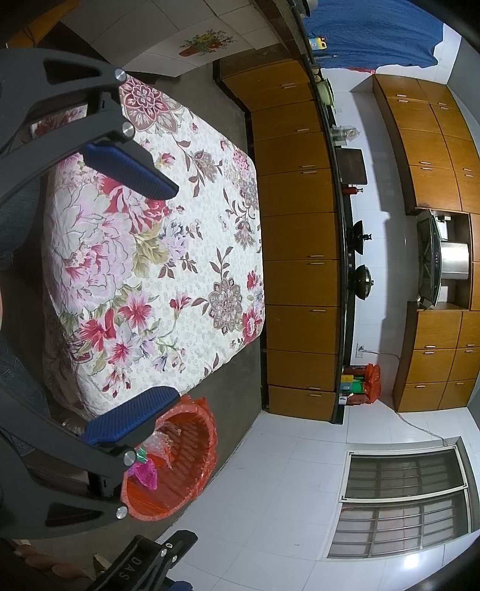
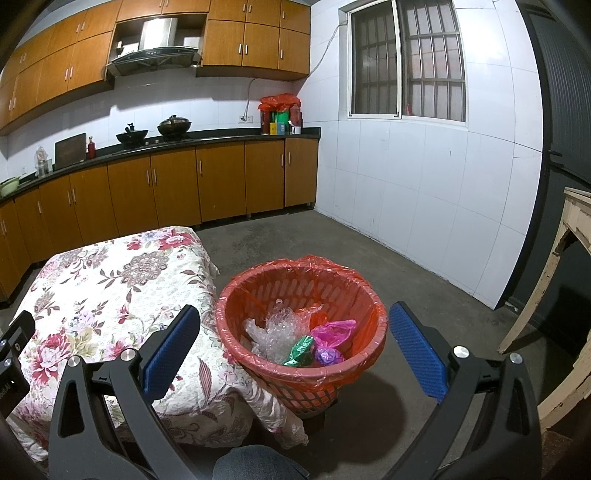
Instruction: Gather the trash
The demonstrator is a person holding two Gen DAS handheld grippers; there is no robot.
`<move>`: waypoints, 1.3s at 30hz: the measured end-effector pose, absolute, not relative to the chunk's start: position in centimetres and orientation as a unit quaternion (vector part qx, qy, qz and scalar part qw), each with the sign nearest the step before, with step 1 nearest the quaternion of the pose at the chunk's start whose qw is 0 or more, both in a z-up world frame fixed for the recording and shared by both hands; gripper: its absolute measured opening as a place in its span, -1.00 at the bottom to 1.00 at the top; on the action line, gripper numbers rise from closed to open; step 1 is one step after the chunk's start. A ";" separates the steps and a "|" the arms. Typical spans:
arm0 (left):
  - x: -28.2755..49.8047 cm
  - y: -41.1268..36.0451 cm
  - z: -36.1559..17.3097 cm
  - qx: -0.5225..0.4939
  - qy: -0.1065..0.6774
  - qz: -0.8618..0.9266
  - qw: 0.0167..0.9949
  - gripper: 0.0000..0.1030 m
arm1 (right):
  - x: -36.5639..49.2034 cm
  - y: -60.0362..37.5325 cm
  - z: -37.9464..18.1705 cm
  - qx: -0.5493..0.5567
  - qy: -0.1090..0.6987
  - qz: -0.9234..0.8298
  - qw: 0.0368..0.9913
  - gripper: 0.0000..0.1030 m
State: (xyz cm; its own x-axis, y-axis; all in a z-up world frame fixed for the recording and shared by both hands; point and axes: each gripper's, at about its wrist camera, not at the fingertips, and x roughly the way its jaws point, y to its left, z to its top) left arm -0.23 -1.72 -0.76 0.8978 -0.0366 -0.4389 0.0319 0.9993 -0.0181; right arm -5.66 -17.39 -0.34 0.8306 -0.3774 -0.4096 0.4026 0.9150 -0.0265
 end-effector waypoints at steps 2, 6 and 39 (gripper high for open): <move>-0.2 -1.7 -0.8 -0.005 0.225 -0.017 0.974 0.92 | -5.7 -17.4 -0.3 0.030 0.208 -0.204 0.956 0.97; -0.2 -1.7 -0.8 -0.005 0.225 -0.017 0.974 0.92 | -5.6 -17.4 -0.3 0.030 0.208 -0.204 0.956 0.97; -0.3 -1.8 -0.9 -0.005 0.227 -0.016 0.974 0.92 | -5.9 -17.6 -0.3 0.032 0.210 -0.203 0.956 0.97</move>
State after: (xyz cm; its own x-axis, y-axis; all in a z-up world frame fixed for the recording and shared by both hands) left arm -0.33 -1.75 -0.92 0.8963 -0.0337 -0.4421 0.0289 0.9994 -0.0177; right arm -5.88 -17.59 -0.32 0.8290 -0.3746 -0.4154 0.4017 0.9155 -0.0240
